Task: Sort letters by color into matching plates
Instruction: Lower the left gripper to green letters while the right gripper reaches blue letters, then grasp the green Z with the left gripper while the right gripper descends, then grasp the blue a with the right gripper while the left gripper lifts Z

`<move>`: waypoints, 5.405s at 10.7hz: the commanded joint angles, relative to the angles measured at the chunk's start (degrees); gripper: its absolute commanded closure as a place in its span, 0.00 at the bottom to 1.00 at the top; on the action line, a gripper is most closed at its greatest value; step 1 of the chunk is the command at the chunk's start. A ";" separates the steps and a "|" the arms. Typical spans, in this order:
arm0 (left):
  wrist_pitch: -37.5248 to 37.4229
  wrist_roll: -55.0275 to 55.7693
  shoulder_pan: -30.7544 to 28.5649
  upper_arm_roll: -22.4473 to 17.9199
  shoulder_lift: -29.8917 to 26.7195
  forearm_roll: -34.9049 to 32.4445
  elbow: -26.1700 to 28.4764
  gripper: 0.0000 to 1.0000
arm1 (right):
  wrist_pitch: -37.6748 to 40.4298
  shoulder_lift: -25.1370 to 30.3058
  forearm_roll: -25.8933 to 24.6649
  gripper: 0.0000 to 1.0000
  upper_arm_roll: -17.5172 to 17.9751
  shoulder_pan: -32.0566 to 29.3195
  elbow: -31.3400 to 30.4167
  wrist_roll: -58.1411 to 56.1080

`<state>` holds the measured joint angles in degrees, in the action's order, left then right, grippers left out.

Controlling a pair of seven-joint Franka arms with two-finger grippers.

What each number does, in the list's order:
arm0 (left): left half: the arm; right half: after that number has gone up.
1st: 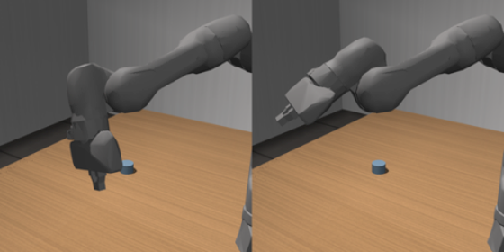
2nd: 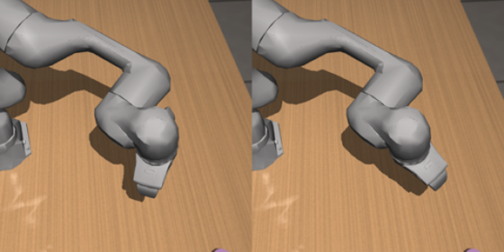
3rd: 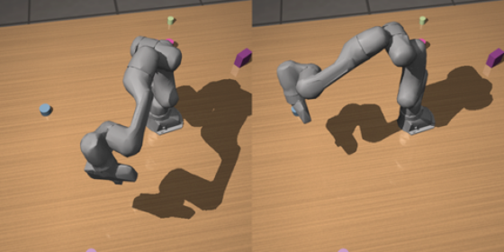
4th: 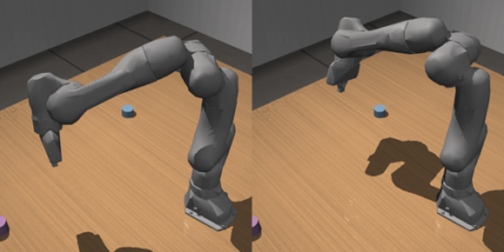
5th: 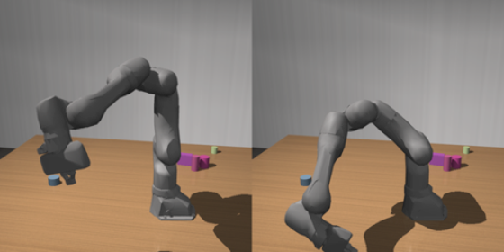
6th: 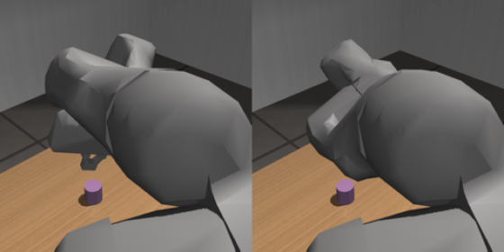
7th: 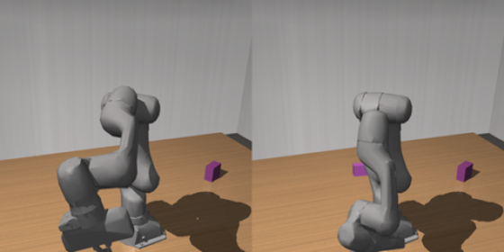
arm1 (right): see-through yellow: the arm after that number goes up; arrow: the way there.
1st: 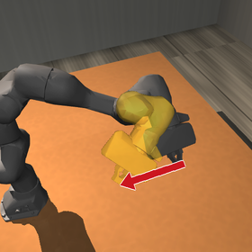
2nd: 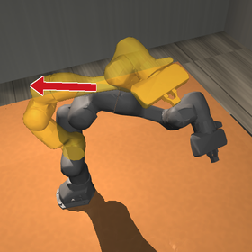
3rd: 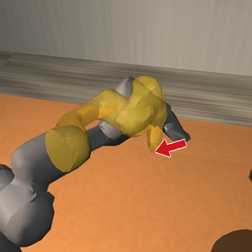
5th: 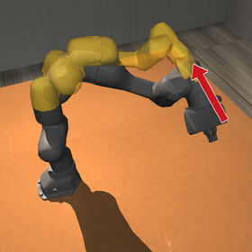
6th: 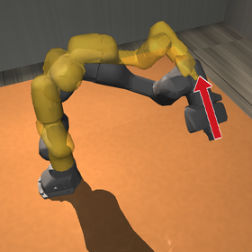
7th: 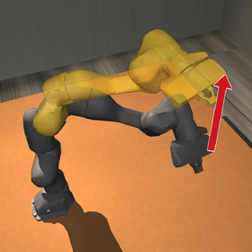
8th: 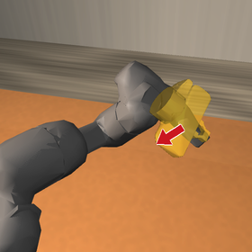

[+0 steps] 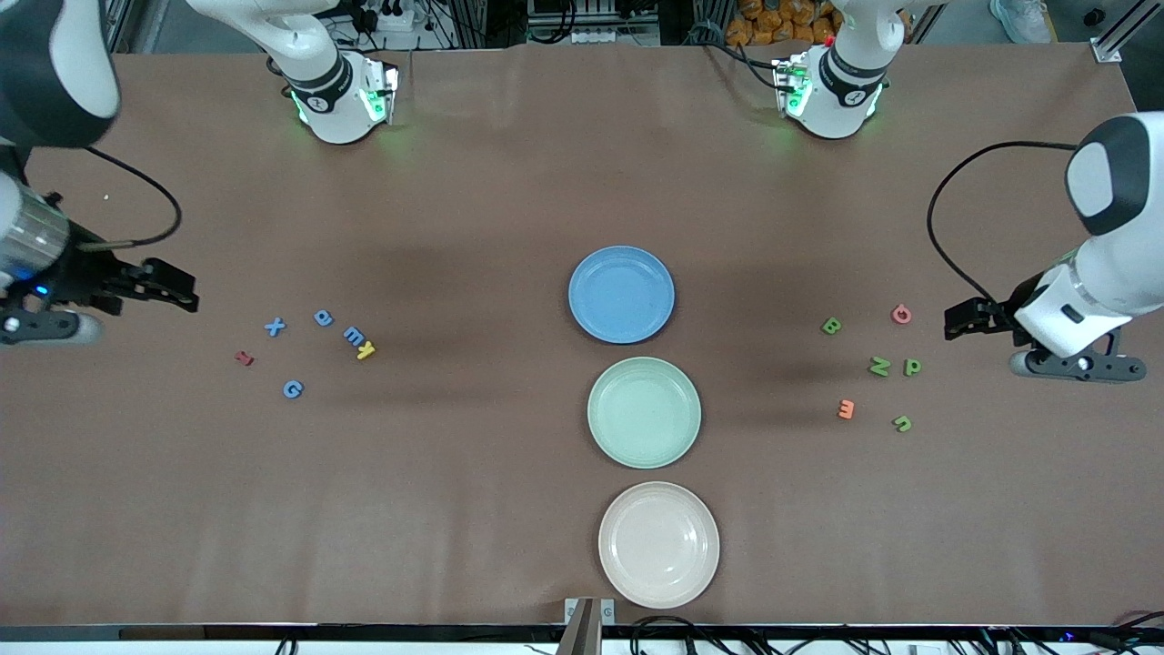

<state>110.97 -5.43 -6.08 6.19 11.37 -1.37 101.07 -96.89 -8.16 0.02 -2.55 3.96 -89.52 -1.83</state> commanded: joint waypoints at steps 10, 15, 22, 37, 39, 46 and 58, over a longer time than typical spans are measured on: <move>25.43 -1.69 -1.03 0.41 1.81 -1.88 23.02 0.00 | -33.23 -1.94 1.04 0.00 17.91 -15.83 -35.08 -30.42; 31.32 -11.69 -3.15 0.67 5.76 -2.06 24.35 0.00 | -41.45 -3.35 0.34 0.00 18.10 -16.18 -40.99 -42.27; 37.47 -18.63 -3.14 0.76 11.47 -2.06 24.35 0.06 | -50.32 -8.70 -3.70 0.00 18.10 -19.87 -45.04 -51.52; 39.50 -19.45 -2.36 0.76 17.28 -2.06 20.04 0.24 | -57.89 -12.31 -7.84 0.00 18.10 -21.01 -48.12 -51.61; 39.59 -19.18 -2.18 0.76 17.37 -1.97 20.04 0.28 | -57.89 -12.40 -7.84 0.00 18.10 -21.01 -48.12 -51.61; 39.50 -16.91 -1.13 0.76 17.72 -1.97 20.04 0.72 | -58.67 -12.58 -9.86 0.05 18.10 -20.84 -48.81 -51.70; 25.71 -0.04 7.38 5.77 15.61 -1.88 3.98 1.00 | -60.35 -13.02 -10.83 0.45 18.10 -20.49 -49.35 -52.58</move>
<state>140.32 -11.04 -2.44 12.21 26.96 -2.37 110.15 -156.25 -20.84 -9.45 15.05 -15.87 -137.94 -53.72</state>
